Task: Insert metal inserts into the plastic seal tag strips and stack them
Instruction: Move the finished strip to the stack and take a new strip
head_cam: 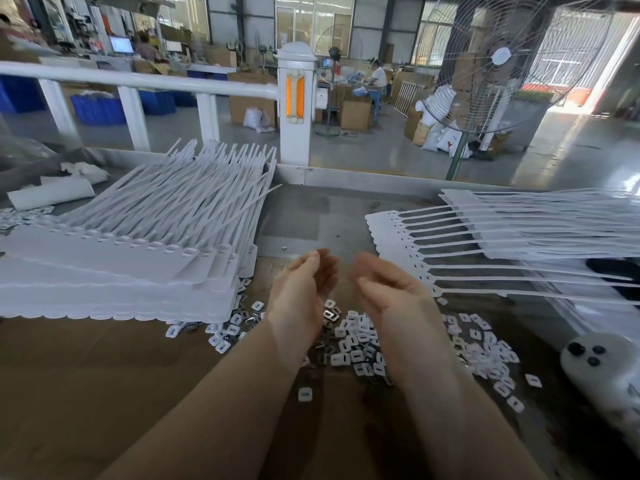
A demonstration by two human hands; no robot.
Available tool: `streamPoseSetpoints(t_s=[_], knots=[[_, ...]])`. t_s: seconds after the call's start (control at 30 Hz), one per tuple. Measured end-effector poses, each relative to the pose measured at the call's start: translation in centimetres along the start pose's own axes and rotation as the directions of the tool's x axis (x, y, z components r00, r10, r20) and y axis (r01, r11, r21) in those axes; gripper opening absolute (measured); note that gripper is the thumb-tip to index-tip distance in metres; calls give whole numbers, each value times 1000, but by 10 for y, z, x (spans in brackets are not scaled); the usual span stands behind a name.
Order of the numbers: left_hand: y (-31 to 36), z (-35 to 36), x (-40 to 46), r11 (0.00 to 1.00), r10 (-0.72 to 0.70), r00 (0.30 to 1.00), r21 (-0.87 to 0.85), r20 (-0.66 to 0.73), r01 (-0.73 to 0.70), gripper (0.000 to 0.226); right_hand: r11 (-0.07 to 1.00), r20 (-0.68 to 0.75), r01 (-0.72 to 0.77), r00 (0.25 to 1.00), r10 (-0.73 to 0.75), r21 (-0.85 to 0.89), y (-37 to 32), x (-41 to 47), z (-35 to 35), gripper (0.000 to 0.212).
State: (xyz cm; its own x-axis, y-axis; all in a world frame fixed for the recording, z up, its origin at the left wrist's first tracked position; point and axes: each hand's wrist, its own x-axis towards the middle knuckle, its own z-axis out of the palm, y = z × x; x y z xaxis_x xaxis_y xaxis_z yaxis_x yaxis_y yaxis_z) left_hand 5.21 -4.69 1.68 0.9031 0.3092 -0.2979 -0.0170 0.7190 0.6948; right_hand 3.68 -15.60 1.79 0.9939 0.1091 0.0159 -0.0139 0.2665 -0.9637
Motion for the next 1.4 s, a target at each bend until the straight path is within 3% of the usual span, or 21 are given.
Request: streamPoseSetpoints(t_s=[0.03, 0.1, 0.23, 0.37, 0.47, 0.57, 0.67, 0.77, 0.83, 0.87, 0.93, 0.97, 1.07, 1.13, 1.4], knots=[[1, 3, 2, 996, -35, 999, -79, -23, 33, 20, 994, 122, 67, 991, -56, -83, 2, -7, 7, 30], [5, 6, 6, 978, -110, 993, -185, -36, 102, 25, 957, 232, 195, 962, -144, -216, 6, -14, 18, 26], [16, -2, 4, 963, -155, 986, -231, -58, 138, 25, 846, 299, 345, 925, -234, -407, 9, -15, 25, 16], [17, -10, 3, 997, -28, 995, -73, -96, 21, 25, 732, 301, 358, 929, -215, -580, 11, -12, 24, 16], [19, -20, 4, 962, 173, 979, 231, -105, -145, 27, 701, 265, 329, 943, -203, -633, 11, -9, 23, 15], [26, -37, 5, 773, 361, 931, 572, -42, -274, 25, 702, 261, 322, 945, -197, -636, 12, -7, 23, 14], [38, -51, 6, 427, 540, 837, 829, 88, -362, 21, 701, 259, 312, 948, -184, -642, 9, -6, 22, 13], [52, -64, 8, 63, 642, 728, 930, 240, -362, 16, 714, 259, 301, 951, -171, -633, 6, -6, 20, 14], [61, -73, 11, -192, 676, 660, 943, 327, -271, 16, 731, 250, 285, 955, -160, -620, 3, -5, 18, 14], [65, -77, 12, -263, 699, 624, 937, 350, -232, 16, 736, 247, 280, 956, -156, -617, 2, -5, 17, 15], [73, -79, 12, -307, 728, 592, 936, 346, -170, 17, 745, 242, 272, 958, -153, -609, 2, -5, 15, 16], [77, -80, 12, -324, 719, 612, 938, 330, -124, 21, 749, 240, 269, 959, -151, -606, 2, -5, 15, 16], [86, -84, 15, -393, 601, 780, 914, 175, 98, 43, 756, 243, 265, 959, -144, -598, 1, -4, 15, 16], [90, -86, 17, -438, 527, 847, 876, 69, 201, 49, 760, 246, 262, 959, -138, -594, 2, -4, 15, 15], [109, -84, 17, -405, 575, 817, 878, 29, 254, 37, 801, 241, 229, 964, -109, -554, 1, -4, 12, 17]])
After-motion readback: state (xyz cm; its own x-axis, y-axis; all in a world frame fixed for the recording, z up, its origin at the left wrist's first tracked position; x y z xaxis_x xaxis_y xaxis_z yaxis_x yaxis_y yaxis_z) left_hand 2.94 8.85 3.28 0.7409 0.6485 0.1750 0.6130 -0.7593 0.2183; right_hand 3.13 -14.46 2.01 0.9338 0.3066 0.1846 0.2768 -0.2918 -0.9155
